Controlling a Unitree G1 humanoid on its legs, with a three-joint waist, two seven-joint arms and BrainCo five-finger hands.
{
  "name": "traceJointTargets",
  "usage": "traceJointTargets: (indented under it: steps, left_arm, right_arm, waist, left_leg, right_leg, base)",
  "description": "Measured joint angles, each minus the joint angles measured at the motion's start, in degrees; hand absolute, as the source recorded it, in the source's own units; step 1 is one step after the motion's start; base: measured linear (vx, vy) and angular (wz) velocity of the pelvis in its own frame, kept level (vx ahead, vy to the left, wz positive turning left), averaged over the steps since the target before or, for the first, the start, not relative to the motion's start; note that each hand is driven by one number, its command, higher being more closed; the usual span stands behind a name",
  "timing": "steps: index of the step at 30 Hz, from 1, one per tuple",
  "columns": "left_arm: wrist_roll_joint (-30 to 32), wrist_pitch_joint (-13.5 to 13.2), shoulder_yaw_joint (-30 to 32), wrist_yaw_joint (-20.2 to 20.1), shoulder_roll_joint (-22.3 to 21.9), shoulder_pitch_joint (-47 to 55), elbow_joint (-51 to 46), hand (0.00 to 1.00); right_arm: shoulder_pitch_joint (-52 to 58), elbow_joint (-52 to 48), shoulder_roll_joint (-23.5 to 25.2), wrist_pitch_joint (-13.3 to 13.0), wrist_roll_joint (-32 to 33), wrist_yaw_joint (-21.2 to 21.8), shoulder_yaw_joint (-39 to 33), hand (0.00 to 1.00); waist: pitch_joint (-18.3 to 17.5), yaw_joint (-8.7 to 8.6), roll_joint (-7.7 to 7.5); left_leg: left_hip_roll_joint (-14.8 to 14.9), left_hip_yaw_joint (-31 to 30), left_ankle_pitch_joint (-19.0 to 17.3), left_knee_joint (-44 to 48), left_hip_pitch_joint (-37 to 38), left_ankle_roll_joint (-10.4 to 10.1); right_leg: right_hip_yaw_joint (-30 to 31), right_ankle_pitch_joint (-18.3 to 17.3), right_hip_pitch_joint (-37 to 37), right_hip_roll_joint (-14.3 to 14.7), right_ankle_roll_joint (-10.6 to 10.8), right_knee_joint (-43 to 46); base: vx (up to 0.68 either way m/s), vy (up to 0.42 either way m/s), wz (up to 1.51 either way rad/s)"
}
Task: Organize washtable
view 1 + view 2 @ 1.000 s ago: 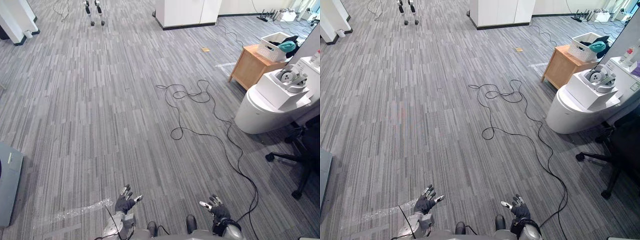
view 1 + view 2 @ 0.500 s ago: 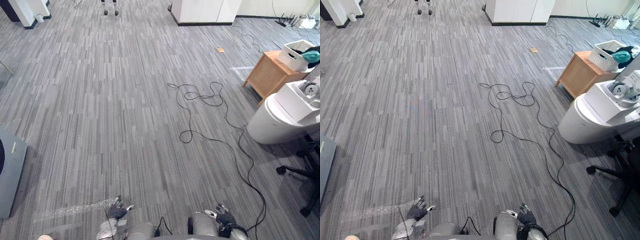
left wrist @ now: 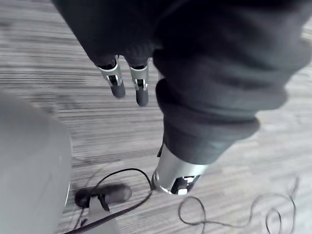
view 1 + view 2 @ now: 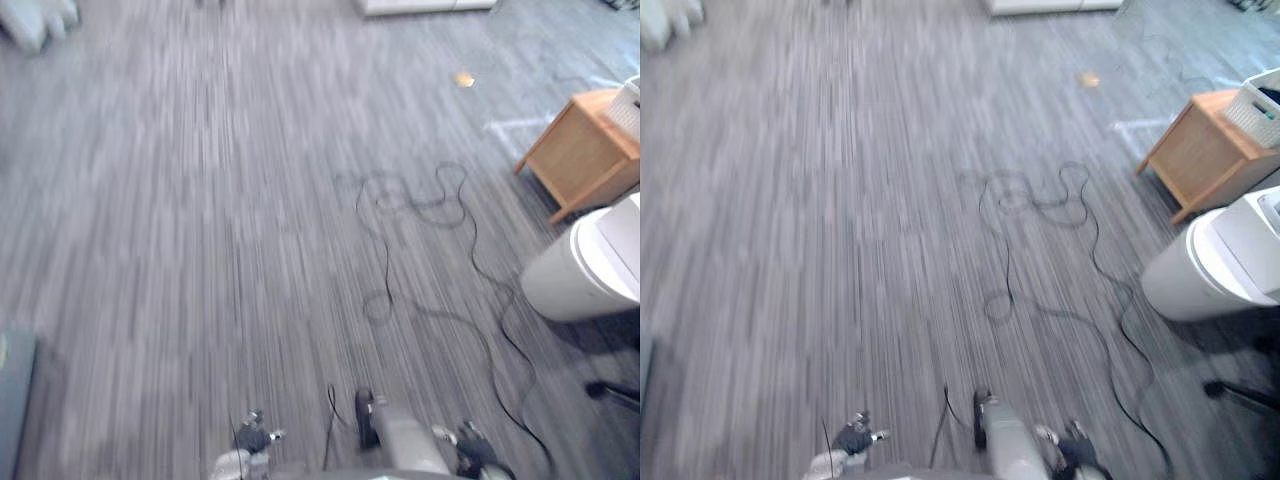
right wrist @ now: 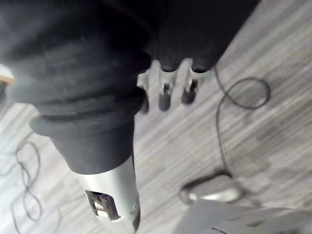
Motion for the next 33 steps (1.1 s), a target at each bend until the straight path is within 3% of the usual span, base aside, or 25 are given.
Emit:
traceJointTargets:
  steps: [1,2,3,4,5,6,7,8,9,10,11,12,13,16,18,19,20,22,24,25,26,29,31,33]
  left_arm:
    - [0.5,-0.5,-0.2,-0.1,0.4,-1.2,-1.2,0.00]
    - [0.5,-0.9,-0.3,0.1,0.3,-2.3,-2.3,0.00]
    - [0.5,-1.0,-0.6,0.3,0.3,-2.7,-2.6,0.00]
    - [0.7,-0.9,-2.6,0.5,0.1,-3.4,-2.9,0.00]
    - [1.8,-0.8,-4.7,0.6,-0.3,-3.3,-3.0,0.00]
    - [2.4,-0.7,-5.7,0.6,-0.7,-3.3,-3.0,0.00]
    - [3.7,-0.7,-7.4,0.7,-1.3,-3.2,-3.2,0.00]
    - [4.5,-0.7,-8.0,0.7,-1.6,-3.1,-3.2,0.00]
    - [5.6,-0.6,-9.0,0.7,-2.1,-3.0,-3.6,0.00]
    - [6.7,-0.6,-8.9,0.8,-2.3,-2.8,-3.8,0.00]
    - [7.2,-0.5,-8.8,0.8,-2.2,-2.6,-3.8,0.00]
    - [7.5,-0.5,-8.8,0.9,-1.5,-2.3,-3.6,0.00]
    - [7.9,-0.5,-8.8,0.8,-0.9,-1.8,-3.5,0.00]
    - [9.2,-0.5,-9.0,0.8,0.0,-3.2,-1.0,0.00]
    - [9.2,-0.4,-9.0,0.8,0.3,-3.2,0.0,0.00]
    - [8.9,-0.3,-9.0,0.8,0.5,-2.9,0.5,0.00]
    - [8.0,0.0,-9.0,0.8,0.9,-2.6,0.9,0.00]
    - [5.3,0.8,-9.0,0.7,1.6,-2.7,2.6,0.00]
    - [4.7,1.1,-8.9,0.9,1.6,-3.0,4.6,0.00]
    - [4.7,1.4,-8.7,1.0,1.5,-3.1,5.3,0.00]
    - [4.7,1.5,-7.8,0.9,1.3,-3.3,6.3,0.00]
    - [4.7,2.5,-3.6,0.8,0.6,-3.3,7.2,0.00]
    - [4.7,3.1,-0.9,0.6,0.4,-3.0,8.6,0.00]
    - [4.6,3.1,0.4,0.4,0.3,-2.7,9.1,0.00]
  right_arm:
    - [-0.8,0.8,0.2,0.4,0.1,-0.1,0.1,0.00]
    - [-2.5,1.5,0.7,0.6,0.1,-0.1,0.1,0.00]
    - [-3.1,1.4,1.0,0.5,0.2,-0.1,0.1,0.00]
    - [-4.2,1.4,1.5,0.5,0.2,0.0,0.0,0.00]
    - [-4.7,1.3,1.4,0.4,0.2,0.0,-0.2,0.00]
    - [-4.9,1.3,1.4,0.3,0.2,0.0,-0.2,0.00]
    - [-5.2,1.2,1.4,0.2,0.1,0.0,-0.2,0.00]
    - [-5.1,1.2,1.3,0.1,0.1,0.0,-0.2,0.00]
    - [-5.2,1.4,0.8,-0.1,-0.1,0.0,-0.2,0.00]
    - [-5.3,1.5,0.4,0.0,-0.6,0.0,-0.1,0.00]
    - [-5.3,1.5,0.6,0.1,-1.1,0.0,0.2,0.00]
    - [-5.5,1.5,1.7,0.1,-2.2,0.2,0.6,0.00]
    - [-5.8,1.7,2.7,0.1,-2.8,0.6,1.3,0.00]
    - [-5.7,2.0,3.8,0.5,-5.8,1.5,3.5,0.00]
    - [-4.5,2.0,4.0,0.9,-6.8,1.5,2.9,0.00]
    - [-3.6,2.0,4.4,0.9,-7.0,1.8,1.9,0.00]
    - [-3.1,1.8,5.0,1.0,-6.6,2.1,1.3,0.00]
    - [-2.8,1.5,5.3,0.9,-6.9,2.7,1.3,0.00]
    - [-2.9,1.3,5.3,0.9,-6.8,2.9,1.0,0.00]
    - [-3.1,1.2,5.2,0.9,-6.8,3.1,0.8,0.00]
    - [-3.1,1.2,5.3,0.9,-6.6,3.5,-0.4,0.00]
    - [-3.8,1.5,5.0,0.9,-6.6,3.6,-1.5,0.00]
    - [-4.2,1.5,4.8,1.1,-6.7,3.6,-1.9,0.00]
    - [-4.2,1.7,4.6,1.3,-6.6,3.7,-2.8,0.00]
  waist:
    - [-0.3,-0.21,-0.24]
    - [0.8,-0.09,-2.00]
    - [1.1,0.04,-2.67]
    - [1.8,0.40,-4.04]
    - [2.0,1.00,-4.31]
    - [2.0,1.48,-4.21]
    - [2.2,2.41,-3.62]
    - [2.3,2.95,-3.09]
    - [2.3,3.72,-1.22]
    - [2.1,5.71,0.51]
    - [2.0,6.33,0.85]
    - [1.6,6.18,0.00]
    - [0.4,6.05,-1.24]
    - [-0.2,5.95,-3.63]
    - [-0.6,5.51,-4.77]
    - [-0.9,4.78,-5.81]
    - [-1.2,4.19,-6.56]
    - [-1.7,3.79,-7.63]
    - [-1.5,3.09,-7.44]
    - [-1.4,2.66,-7.20]
    - [-1.3,2.39,-6.99]
    - [-1.0,1.54,-6.26]
    - [-0.8,1.01,-6.39]
    - [-1.0,0.15,-6.75]
  left_leg:
    - [0.6,-0.2,-4.9,2.6,-4.1,0.3]
    - [0.6,0.4,-8.4,2.2,-7.3,-0.3]
    - [0.0,0.2,-9.5,1.4,-9.2,-1.1]
    - [-1.7,-0.7,-11.1,-2.8,-12.4,-2.2]
    - [-3.7,-2.4,-11.4,-10.0,-15.1,-2.9]
    - [-4.9,-3.3,-11.1,-14.9,-16.3,-3.4]
    - [-7.0,-4.8,-8.8,-27.4,-17.8,-6.4]
    - [-7.6,-5.4,-7.0,-33.4,-18.4,-8.0]
    - [-7.6,-6.4,-2.7,-39.7,-20.8,-9.8]
    - [-6.9,-6.3,1.5,-41.5,-22.2,-10.6]
    - [-6.8,-6.3,4.5,-41.4,-21.9,-9.5]
    - [-7.8,-6.0,9.4,-41.4,-20.5,-5.2]
    - [-9.4,-4.6,9.7,-41.0,-19.9,-0.7]
    - [-11.1,0.6,7.0,-40.3,-17.4,3.6]
    - [-12.1,1.4,3.9,-41.6,-13.4,4.1]
    - [-13.1,1.6,1.9,-42.6,-10.0,4.2]
    - [-13.7,1.0,0.2,-43.0,-7.6,4.3]
    - [-14.5,0.8,-2.9,-43.8,-2.7,4.7]
    - [-14.7,0.1,-4.0,-45.7,2.6,5.6]
    - [-14.7,-0.8,-4.7,-47.0,5.9,6.0]
    - [-14.0,-2.0,-5.9,-47.6,8.7,5.9]
    - [-11.8,-4.8,-8.5,-47.9,12.9,5.2]
    - [-10.6,-6.9,-9.7,-50.0,17.2,4.3]
    - [-10.9,-9.6,-11.9,-51.1,20.2,3.3]
  right_leg:
    - [0.9,-2.3,2.4,-0.4,-1.1,0.0]
    - [2.2,-3.5,5.2,-1.4,-1.0,-0.1]
    - [2.7,-4.1,6.4,-2.0,-1.0,-0.2]
    - [3.5,-6.0,9.2,-3.3,-0.7,-0.5]
    - [4.1,-7.9,11.5,-4.2,-0.7,-0.6]
    - [4.2,-8.9,12.5,-4.5,-0.7,-0.6]
    - [4.7,-10.7,14.6,-4.9,-0.5,-0.9]
    - [5.0,-11.6,15.8,-4.8,-0.9,-1.4]
    - [6.0,-13.0,18.0,-3.7,-0.8,-2.7]
    - [7.9,-14.5,20.1,-2.7,0.1,-3.1]
    - [9.1,-15.2,21.2,-2.8,0.9,-3.1]
    - [11.1,-17.6,22.4,-4.2,2.3,-2.0]
    - [13.0,-19.9,21.6,-6.2,3.6,0.5]
    - [19.4,-20.8,18.3,-8.2,5.7,9.9]
    - [20.8,-20.3,16.1,-7.8,15.2,19.9]
    - [21.0,-19.1,14.5,-7.3,22.6,28.2]
    - [20.1,-16.4,12.4,-6.8,22.6,35.5]
    - [14.7,-16.1,6.7,-7.6,22.3,48.1]
    - [9.5,-19.3,3.5,-9.3,17.4,50.2]
    - [6.9,-21.7,1.8,-10.2,13.3,47.6]
    - [5.7,-23.4,0.2,-9.9,10.8,42.5]
    - [6.4,-22.4,-3.1,-8.3,10.4,27.6]
    - [6.9,-13.0,-4.7,-8.8,11.3,7.8]
    - [7.9,-9.8,-6.7,-10.5,12.3,2.5]
  base:
    - [0.43,-0.225,-0.31]
    - [0.45,-0.144,-0.17]
    - [0.42,-0.140,-0.10]
    - [0.40,-0.085,-0.01]
    - [0.39,-0.046,-0.02]
    - [0.45,0.045,-0.03]
    - [0.30,0.058,-0.03]
    - [0.45,0.140,-0.08]
    - [0.41,0.163,-0.42]
    - [0.51,0.201,-0.60]
    - [0.52,0.180,-0.76]
    - [0.59,0.190,-0.67]
    - [0.63,0.197,-0.63]
    - [0.61,0.220,-0.57]
    - [0.46,0.158,-0.24]
    - [0.42,0.100,-0.01]
    - [0.50,0.114,0.00]
    - [0.42,0.073,-0.05]
    - [0.38,0.030,0.17]
    - [0.38,-0.022,0.43]
    - [0.39,-0.040,0.48]
    - [0.46,-0.107,0.55]
    - [0.47,-0.118,0.60]
    - [0.53,-0.186,0.78]
